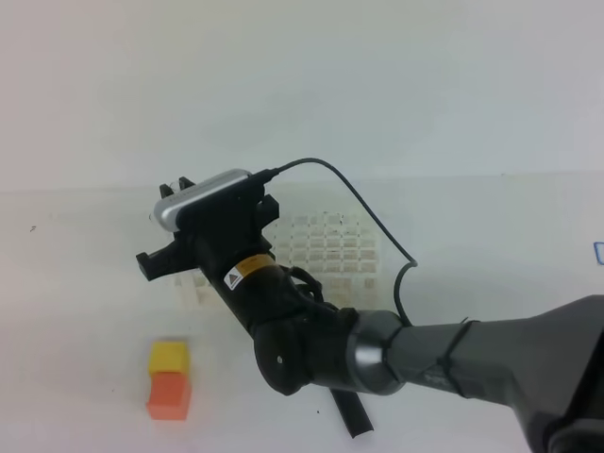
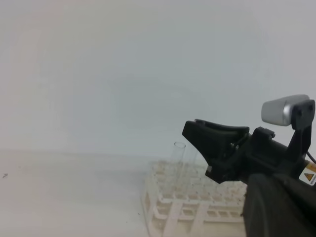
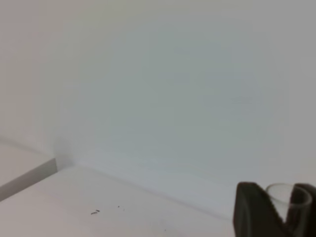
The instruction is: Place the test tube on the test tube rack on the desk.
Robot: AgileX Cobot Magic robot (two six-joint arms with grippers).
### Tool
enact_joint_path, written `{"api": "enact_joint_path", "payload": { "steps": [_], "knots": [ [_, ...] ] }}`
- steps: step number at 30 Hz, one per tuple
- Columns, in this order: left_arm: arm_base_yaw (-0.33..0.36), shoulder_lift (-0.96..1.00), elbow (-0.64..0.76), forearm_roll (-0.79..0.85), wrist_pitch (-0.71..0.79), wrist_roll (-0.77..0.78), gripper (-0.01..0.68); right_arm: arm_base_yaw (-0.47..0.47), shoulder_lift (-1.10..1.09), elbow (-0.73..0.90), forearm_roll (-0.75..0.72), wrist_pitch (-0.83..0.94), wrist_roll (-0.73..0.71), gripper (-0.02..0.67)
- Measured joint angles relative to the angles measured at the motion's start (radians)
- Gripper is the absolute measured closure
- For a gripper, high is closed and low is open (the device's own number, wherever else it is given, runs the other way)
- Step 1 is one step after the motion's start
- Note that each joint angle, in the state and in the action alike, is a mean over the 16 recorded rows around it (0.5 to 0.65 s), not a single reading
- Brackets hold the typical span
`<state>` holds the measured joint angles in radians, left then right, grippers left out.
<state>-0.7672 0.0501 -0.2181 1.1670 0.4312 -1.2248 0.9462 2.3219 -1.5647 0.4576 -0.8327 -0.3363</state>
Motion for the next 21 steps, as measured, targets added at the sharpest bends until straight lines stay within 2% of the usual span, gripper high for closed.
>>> {"api": "enact_joint_path", "payload": {
  "steps": [21],
  "knots": [
    [0.000,0.000,0.000,0.001,0.000,0.000,0.674,0.013,0.047,0.021,0.021,-0.035,0.000,0.518]
  ]
}}
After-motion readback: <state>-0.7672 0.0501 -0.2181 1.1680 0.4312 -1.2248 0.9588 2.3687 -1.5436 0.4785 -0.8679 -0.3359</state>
